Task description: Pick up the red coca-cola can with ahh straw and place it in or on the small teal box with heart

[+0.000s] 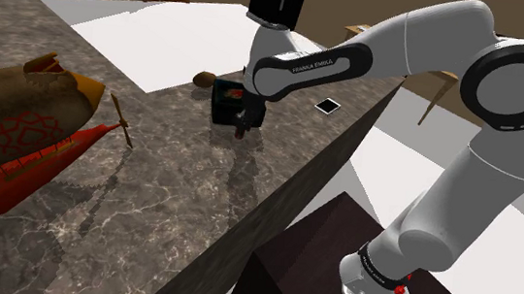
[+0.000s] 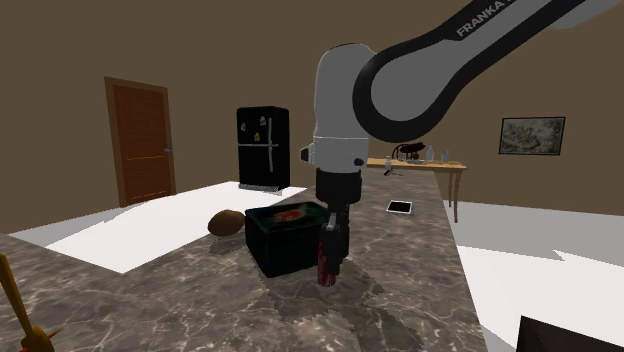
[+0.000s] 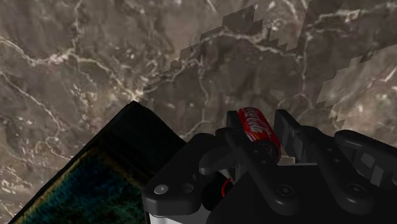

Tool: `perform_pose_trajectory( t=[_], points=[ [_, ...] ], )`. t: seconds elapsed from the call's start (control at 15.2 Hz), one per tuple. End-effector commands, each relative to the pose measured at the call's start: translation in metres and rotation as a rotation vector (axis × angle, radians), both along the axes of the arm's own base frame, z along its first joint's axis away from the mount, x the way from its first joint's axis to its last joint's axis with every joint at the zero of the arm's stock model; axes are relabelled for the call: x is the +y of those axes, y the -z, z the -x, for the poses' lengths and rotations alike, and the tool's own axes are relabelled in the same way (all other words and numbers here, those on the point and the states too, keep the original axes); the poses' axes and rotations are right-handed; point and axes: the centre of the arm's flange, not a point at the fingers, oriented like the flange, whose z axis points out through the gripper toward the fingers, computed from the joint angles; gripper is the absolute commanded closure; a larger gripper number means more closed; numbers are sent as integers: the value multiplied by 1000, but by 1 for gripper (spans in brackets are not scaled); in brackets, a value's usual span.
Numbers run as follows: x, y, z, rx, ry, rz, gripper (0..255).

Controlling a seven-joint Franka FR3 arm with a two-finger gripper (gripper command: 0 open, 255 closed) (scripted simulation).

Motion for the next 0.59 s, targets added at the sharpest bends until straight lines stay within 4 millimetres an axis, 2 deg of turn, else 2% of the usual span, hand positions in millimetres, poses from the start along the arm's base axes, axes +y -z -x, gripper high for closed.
perform_pose_trajectory(
  t=[0.0,0.13,0.53],
  points=[
    [0,0,0,0,0,0,255],
    [0,0,0,0,0,0,255],
    [0,-32,0,0,0,0,255]
  ],
)
